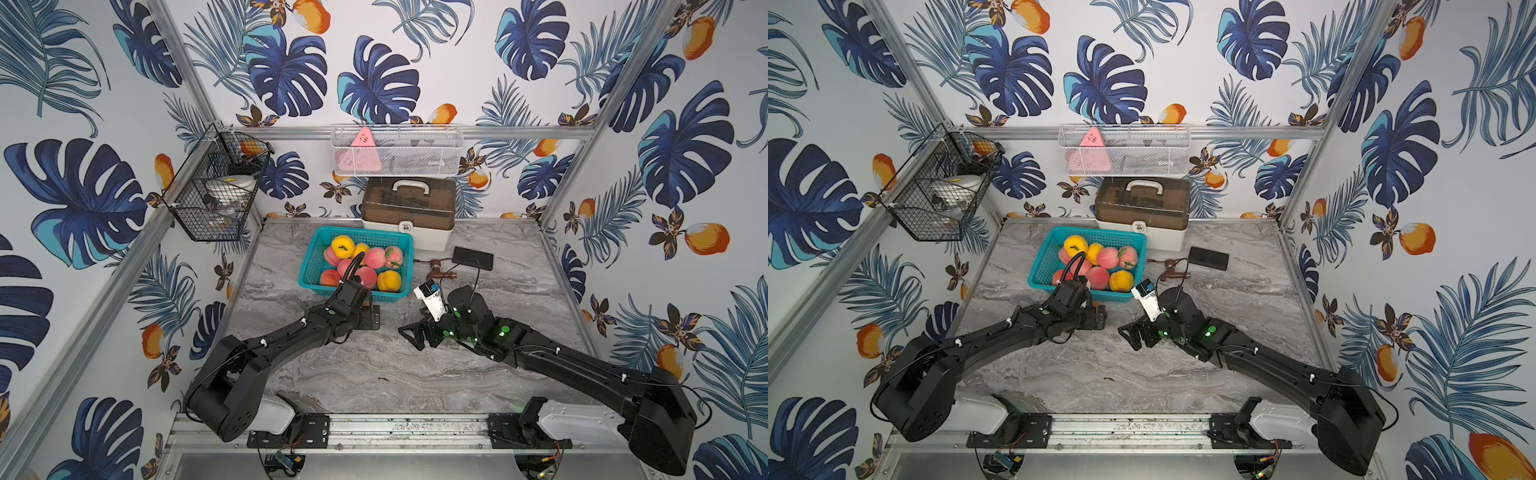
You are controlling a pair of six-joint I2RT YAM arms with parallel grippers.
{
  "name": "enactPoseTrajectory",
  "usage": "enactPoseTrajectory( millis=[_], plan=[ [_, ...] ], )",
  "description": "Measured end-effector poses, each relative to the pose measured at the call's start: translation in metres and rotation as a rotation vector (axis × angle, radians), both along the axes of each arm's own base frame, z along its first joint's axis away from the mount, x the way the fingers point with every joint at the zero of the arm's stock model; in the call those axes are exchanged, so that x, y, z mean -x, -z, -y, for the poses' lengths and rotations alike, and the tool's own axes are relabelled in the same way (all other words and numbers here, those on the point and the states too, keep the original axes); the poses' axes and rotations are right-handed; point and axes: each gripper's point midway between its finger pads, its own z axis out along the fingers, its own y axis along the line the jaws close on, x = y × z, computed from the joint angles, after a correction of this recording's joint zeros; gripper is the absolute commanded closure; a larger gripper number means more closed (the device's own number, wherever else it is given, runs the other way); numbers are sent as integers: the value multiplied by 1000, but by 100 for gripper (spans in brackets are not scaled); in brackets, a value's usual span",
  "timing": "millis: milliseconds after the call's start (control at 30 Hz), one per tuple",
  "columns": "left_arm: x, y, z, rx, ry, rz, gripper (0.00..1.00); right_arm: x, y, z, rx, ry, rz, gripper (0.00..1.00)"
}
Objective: Put the peaches into the basket
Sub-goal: Pick up the peach from the center of the board.
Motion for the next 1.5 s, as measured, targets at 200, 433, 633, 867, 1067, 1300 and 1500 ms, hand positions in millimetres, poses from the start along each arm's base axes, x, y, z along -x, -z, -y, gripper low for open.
enactPoseTrajectory(
  millis=[200,433,633,867,1067,1300,1500],
  plan=[
    [-9,8,1,-8,-11,14,2,-3,-4,5,-7,12,13,0],
    [-16,16,1,-21,-22,24,4,-7,-1,11,-6,28,5,0],
    [-18,21,2,-28,-25,23,12,-11,-1,15,-11,37,1,0],
    [-19,26,2,-36,-26,14,19,-13,1,19,-12,44,-5,0],
    [-20,26,2,-40,-28,17,25,-14,3,20,-14,45,-13,0],
    [-19,24,3,-38,-25,23,30,-15,3,22,-16,49,-15,0],
    [-17,19,8,-36,-12,31,30,-15,3,24,-21,53,-16,0]
  ],
)
